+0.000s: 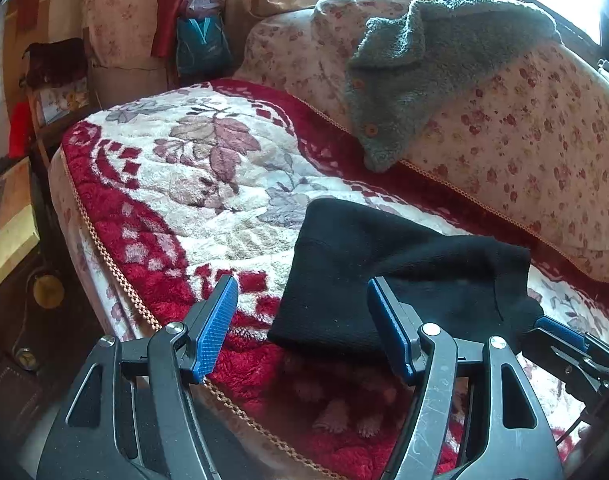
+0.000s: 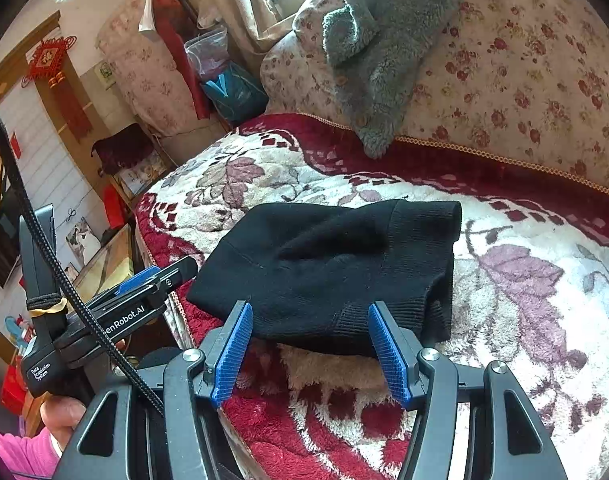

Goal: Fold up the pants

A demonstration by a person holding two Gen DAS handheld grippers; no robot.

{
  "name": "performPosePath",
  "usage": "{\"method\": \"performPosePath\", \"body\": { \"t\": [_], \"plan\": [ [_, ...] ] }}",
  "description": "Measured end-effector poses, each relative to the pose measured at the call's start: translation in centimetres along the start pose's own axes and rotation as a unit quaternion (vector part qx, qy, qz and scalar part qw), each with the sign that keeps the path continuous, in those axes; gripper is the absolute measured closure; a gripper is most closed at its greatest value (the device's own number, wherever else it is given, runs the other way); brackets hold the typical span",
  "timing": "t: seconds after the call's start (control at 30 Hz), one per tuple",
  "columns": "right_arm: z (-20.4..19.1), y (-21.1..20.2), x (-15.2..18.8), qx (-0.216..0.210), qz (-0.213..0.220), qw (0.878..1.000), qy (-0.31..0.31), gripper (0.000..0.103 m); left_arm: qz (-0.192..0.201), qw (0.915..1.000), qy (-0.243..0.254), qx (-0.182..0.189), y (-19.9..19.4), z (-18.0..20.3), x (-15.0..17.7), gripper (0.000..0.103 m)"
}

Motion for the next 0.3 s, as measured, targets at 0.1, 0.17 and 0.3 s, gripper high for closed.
{"method": "performPosePath", "body": {
  "t": [0.1,0.17,0.3],
  "plan": [
    [0.2,-0.1,0.0,0.0,0.0,1.0,0.003,0.045,0.018,0.9997,0.014,-0.011,-0.4,0.3,-0.2,0.036],
    [0.5,-0.5,-0.1,0.001,0.003,1.0,0.005,0.045,0.024,0.9993,0.03,-0.003,-0.9,1.4,-0.4,0.036],
    [2.1,-2.2,-0.6,0.012,0.019,1.0,0.014,0.045,0.02,0.9983,0.045,0.032,-1.5,4.4,-0.7,0.036]
  ]
}}
Point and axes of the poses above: each gripper's, at about its wrist camera, not at the fingertips, and y roughly the way its jaws point, z to its right, x to its underside, the point moved 6 cm from there along y, roughly the way its jaws point, and after that the axes turned 6 degrees about y, right-handed, at the moved point
